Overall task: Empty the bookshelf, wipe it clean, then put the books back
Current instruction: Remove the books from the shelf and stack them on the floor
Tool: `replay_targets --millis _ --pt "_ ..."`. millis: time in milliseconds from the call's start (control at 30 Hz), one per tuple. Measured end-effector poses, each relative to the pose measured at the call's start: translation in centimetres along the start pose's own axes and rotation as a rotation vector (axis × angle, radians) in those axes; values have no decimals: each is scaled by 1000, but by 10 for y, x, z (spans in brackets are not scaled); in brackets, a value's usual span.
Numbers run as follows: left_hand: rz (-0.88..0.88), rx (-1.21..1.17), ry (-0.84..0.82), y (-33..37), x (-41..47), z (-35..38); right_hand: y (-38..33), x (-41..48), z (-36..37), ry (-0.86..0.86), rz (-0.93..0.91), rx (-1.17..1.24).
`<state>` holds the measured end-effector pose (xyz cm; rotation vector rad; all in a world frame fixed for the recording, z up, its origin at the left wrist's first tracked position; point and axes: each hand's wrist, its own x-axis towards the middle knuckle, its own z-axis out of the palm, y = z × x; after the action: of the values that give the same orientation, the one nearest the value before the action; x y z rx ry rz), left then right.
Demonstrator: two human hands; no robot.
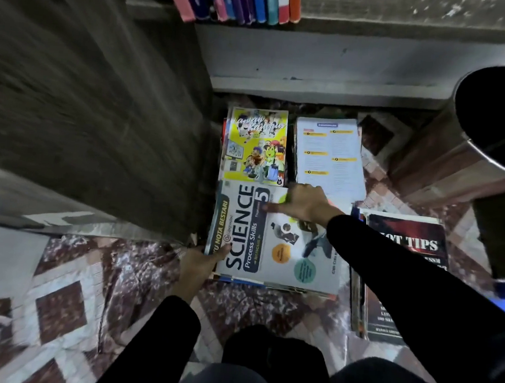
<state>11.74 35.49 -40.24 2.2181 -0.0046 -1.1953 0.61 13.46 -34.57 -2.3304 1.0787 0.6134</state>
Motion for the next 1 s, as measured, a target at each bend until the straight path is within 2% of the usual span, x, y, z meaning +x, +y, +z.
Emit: replay_targets --millis 100,200,367,500,567,800,1000 --pt "24 128 118 -3 -7 1 -1 8 4 -126 -62 -3" --pt "82 238 178 0 -10 1 -7 9 5 -47 -75 -61" --pt "120 474 126 12 -14 0 -12 -1 14 33 -96 -272" --pt "177 742 147 30 -24 1 -12 -12 17 138 -100 -359" --pt "204 850 146 41 -30 0 -11 -19 15 137 -94 -364" --pt "338 968 56 77 -54 -7 -7 -54 -15 73 5 -243" --pt "441 989 76 99 -90 -17 -11 -91 -42 118 14 -192"
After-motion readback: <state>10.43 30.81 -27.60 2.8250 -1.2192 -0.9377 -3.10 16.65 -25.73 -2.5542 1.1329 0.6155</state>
